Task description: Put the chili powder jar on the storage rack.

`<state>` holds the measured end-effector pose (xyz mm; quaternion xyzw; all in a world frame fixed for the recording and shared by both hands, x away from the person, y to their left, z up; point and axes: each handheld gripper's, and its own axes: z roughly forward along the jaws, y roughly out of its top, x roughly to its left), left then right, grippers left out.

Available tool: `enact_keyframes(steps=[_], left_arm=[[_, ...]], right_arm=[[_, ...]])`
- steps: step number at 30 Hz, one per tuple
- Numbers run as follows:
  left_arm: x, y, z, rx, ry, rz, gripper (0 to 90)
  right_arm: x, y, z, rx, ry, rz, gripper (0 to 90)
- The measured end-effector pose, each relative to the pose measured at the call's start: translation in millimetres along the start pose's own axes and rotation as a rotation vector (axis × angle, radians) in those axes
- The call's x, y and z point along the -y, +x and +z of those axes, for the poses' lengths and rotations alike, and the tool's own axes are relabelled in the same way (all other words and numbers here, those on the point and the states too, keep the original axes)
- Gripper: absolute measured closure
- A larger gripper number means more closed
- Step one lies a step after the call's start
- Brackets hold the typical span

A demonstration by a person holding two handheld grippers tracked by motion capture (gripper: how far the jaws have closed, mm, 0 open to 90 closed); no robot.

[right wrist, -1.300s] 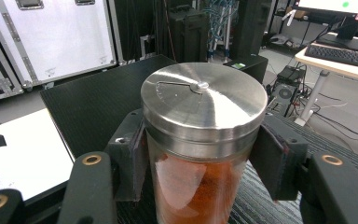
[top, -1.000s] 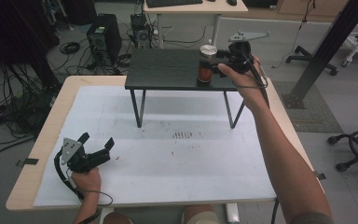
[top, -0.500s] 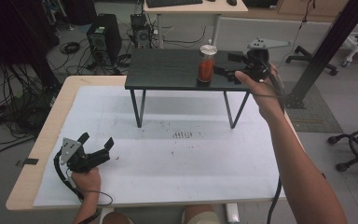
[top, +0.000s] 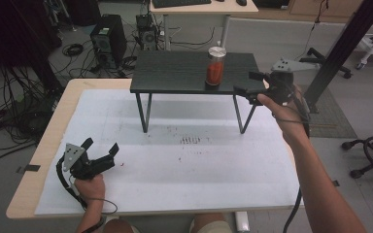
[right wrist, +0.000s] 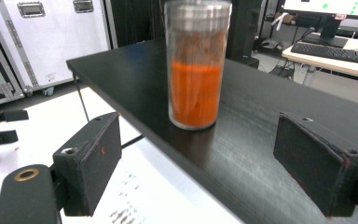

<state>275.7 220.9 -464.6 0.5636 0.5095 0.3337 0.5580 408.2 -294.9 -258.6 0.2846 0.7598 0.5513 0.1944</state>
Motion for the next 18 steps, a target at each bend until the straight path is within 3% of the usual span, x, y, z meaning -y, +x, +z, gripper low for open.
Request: enact_keyframes(steps=[11, 18], left_arm=[[0.1, 0.2, -0.2, 0.004, -0.001, -0.001, 0.2], [0.1, 0.6, -0.6, 0.006, -0.003, -0.006, 0.2]], right_arm=[[32.7, 14.1, -19.4, 0.046, 0.006, 0.004, 14.6], [57.6, 19.4, -28.9, 0.083, 0.007, 0.032, 14.3]])
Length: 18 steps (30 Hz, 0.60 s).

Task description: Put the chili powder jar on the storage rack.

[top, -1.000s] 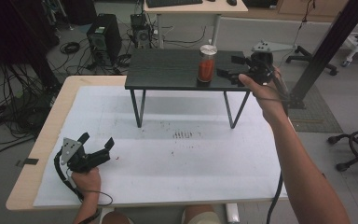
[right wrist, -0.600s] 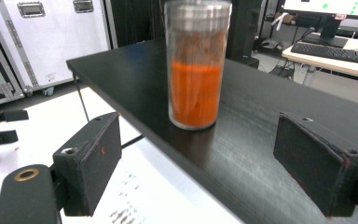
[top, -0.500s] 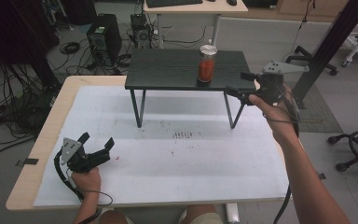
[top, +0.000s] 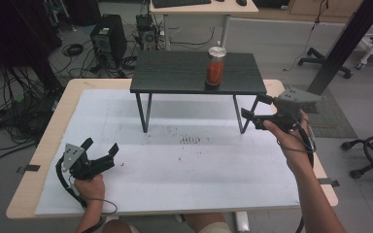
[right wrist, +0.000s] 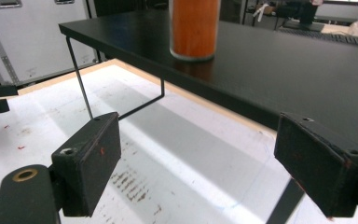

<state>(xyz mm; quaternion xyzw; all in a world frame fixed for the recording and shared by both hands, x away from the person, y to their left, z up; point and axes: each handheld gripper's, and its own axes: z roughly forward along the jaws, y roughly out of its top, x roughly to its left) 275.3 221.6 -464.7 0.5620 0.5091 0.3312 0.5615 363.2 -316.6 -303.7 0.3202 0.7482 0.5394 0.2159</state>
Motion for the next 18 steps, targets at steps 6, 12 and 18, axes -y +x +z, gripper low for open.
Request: enact_keyframes(steps=[6, 12, 18], left_arm=[[-0.2, -0.8, 0.7, -0.004, 0.006, 0.009, 0.2], [-0.2, -1.4, 1.1, -0.006, 0.009, 0.017, 0.2], [-0.2, -0.8, 1.0, -0.006, 0.007, 0.011, 0.2]], right_arm=[[19.8, -2.6, -5.0, 0.024, 0.014, 0.018, 13.9], [38.4, -6.2, -8.2, 0.036, 0.039, 0.032, 13.9], [50.9, -7.1, -6.8, 0.035, 0.051, 0.047, 13.9]])
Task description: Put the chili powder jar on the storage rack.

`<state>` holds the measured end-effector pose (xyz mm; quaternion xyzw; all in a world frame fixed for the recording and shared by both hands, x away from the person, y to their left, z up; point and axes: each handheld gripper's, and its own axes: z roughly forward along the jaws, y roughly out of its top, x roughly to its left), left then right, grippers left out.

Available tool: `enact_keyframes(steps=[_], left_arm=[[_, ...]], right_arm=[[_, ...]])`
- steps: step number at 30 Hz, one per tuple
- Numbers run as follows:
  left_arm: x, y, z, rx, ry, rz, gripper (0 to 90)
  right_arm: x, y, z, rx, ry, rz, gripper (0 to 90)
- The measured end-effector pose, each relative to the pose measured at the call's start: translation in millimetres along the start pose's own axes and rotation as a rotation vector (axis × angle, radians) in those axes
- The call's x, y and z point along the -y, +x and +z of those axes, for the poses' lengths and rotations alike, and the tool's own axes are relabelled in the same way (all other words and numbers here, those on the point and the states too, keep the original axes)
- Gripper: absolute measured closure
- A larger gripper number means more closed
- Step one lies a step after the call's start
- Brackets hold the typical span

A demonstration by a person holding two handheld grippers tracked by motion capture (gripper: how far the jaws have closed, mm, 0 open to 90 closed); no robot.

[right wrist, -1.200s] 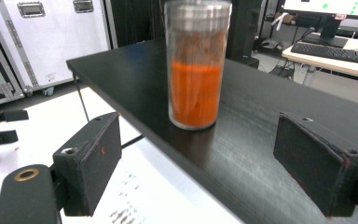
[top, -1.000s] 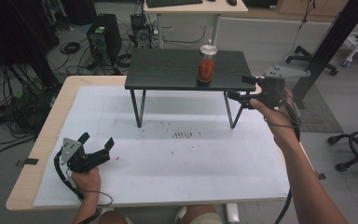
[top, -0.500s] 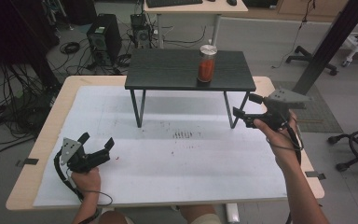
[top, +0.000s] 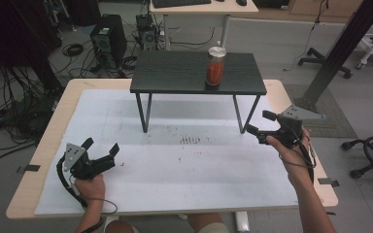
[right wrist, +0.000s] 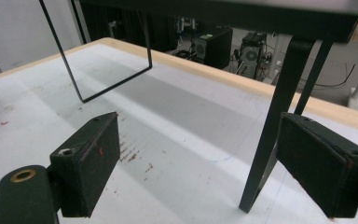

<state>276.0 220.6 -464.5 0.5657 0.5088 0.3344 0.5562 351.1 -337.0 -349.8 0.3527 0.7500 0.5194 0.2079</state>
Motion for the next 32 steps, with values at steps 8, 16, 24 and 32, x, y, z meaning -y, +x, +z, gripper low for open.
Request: enact_keyframes(steps=[8, 16, 24, 32], left_arm=[[0.0, -0.3, 0.0, 0.001, 0.0, 0.002, 0.2], [0.0, 0.1, -0.2, 0.001, -0.001, -0.002, 0.2], [0.1, 0.2, -0.4, 0.002, -0.003, -0.005, 0.2], [0.1, 0.1, -0.4, 0.001, -0.001, -0.002, 0.2]], right_arm=[[11.4, 2.2, 1.3, -0.004, 0.02, 0.003, 13.8], [15.3, 2.5, -4.4, 0.002, 0.028, 0.001, 13.7], [18.9, 3.1, -2.8, 0.002, 0.038, 0.002, 13.4], [19.0, 3.0, -3.0, 0.007, 0.039, -0.007, 13.3]])
